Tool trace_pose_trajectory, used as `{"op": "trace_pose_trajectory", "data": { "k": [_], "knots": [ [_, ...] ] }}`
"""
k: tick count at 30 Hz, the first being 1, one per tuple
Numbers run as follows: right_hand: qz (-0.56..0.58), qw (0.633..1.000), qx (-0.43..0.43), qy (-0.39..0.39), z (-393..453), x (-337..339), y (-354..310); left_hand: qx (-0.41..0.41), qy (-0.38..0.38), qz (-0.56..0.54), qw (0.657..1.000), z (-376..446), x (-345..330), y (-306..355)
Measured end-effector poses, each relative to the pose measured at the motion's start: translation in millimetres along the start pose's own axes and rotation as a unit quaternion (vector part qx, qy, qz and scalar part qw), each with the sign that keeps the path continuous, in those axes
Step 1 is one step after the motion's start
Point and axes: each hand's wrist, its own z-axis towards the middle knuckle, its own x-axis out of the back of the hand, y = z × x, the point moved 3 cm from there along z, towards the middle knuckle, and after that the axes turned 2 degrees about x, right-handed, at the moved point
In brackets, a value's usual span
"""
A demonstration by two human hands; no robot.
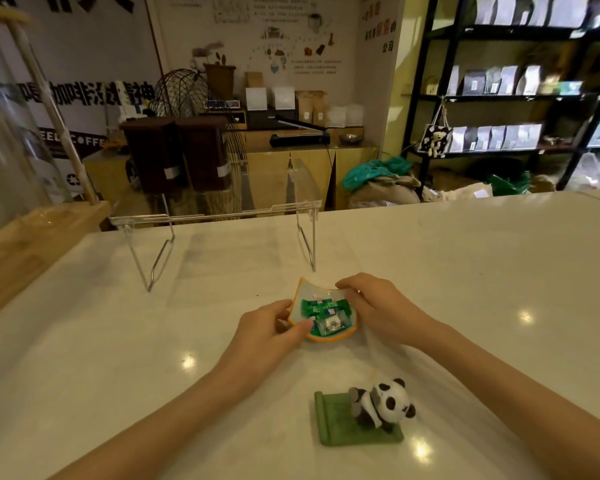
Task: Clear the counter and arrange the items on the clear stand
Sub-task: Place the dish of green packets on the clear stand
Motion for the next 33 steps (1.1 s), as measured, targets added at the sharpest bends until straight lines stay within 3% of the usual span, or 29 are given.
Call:
{"op": "trace_pose_trajectory", "data": {
  "k": [5, 11, 19, 26, 33],
  "knots": [
    [0.050, 0.998, -0.028, 0.017, 6.3, 2.8, 3.1, 0.133, -0.073, -0.243, 0.958, 9.5, -2.6, -12.2],
    [0.081, 0.996, -0.023, 0.017, 7.9, 9.4, 0.9, 0.167, -0.093, -0.316, 0.930, 8.6, 1.6, -9.0],
    [0.154, 0.986, 0.006, 0.071, 21.2, 55.2, -27.2, 0.110, -0.086, -0.356, 0.924, 14.8, 34.5, 29.0],
    [0.307, 0.943, 0.041, 0.120, 53.7, 107.1, -55.4, 0.029, -0.040, -0.383, 0.922, 37.1, 71.3, 72.9],
    [0.359, 0.917, 0.018, 0.175, 109.9, 138.0, -66.2, 0.004, -0.001, -0.384, 0.923, 83.5, 102.3, 102.2]
  ]
}}
